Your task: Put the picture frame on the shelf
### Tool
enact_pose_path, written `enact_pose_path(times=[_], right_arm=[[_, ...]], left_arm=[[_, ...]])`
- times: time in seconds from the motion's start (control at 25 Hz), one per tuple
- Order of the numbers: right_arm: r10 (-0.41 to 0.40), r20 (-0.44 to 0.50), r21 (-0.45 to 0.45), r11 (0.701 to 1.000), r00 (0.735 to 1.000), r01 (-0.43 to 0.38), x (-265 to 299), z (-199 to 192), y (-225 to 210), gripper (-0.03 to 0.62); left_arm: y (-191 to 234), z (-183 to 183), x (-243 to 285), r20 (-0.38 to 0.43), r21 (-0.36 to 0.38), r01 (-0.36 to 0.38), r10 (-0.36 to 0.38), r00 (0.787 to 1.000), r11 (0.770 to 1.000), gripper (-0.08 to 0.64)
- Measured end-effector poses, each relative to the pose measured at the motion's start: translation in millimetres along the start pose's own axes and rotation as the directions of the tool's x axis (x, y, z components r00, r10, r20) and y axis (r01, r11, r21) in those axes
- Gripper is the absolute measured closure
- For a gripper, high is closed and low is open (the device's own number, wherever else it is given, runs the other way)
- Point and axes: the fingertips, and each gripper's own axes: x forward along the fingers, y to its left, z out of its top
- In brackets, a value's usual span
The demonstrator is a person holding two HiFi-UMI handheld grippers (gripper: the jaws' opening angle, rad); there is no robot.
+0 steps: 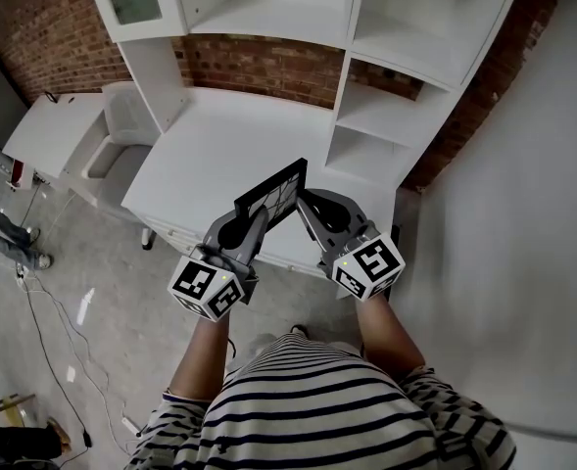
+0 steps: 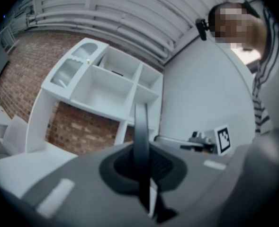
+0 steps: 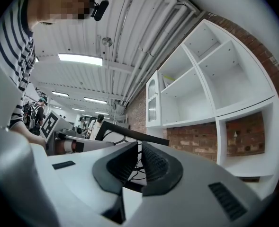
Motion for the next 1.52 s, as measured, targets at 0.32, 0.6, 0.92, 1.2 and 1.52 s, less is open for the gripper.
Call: enact_pose_path(times=[0.32,0.6,0.92,1.2,1.52], right_arm=[[-0.016,-0.012,-0.024,1.0,1.0,0.016,12,-3,-5,0.583],[-0.061,-0.013,-0.028,0.998,0.998,0.061,45,-4,-33,0.583],[-0.113,-0.029,-0.065,0.992,0.993,0.111,102,-7,-68,0.583],[-0.145,-0.086,-0.201,0.972,0.986,0.126,147,-8,-95,0.583],[-0.2,-0.108,-0.341,0.928,0.974,0.152,170,-6,-106,0.583]], left_arm=[[18,4,7,-0.011,-0.037,0.023,-0.023,1.0,0.999,0.543],[57,3,37,-0.049,-0.063,0.094,-0.097,0.994,0.994,0.543],[113,8,75,-0.085,-0.079,0.178,-0.184,0.979,0.981,0.544],[158,14,109,-0.107,-0.089,0.234,-0.242,0.964,0.968,0.543],[180,14,130,-0.114,-0.078,0.313,-0.32,0.941,0.947,0.543]])
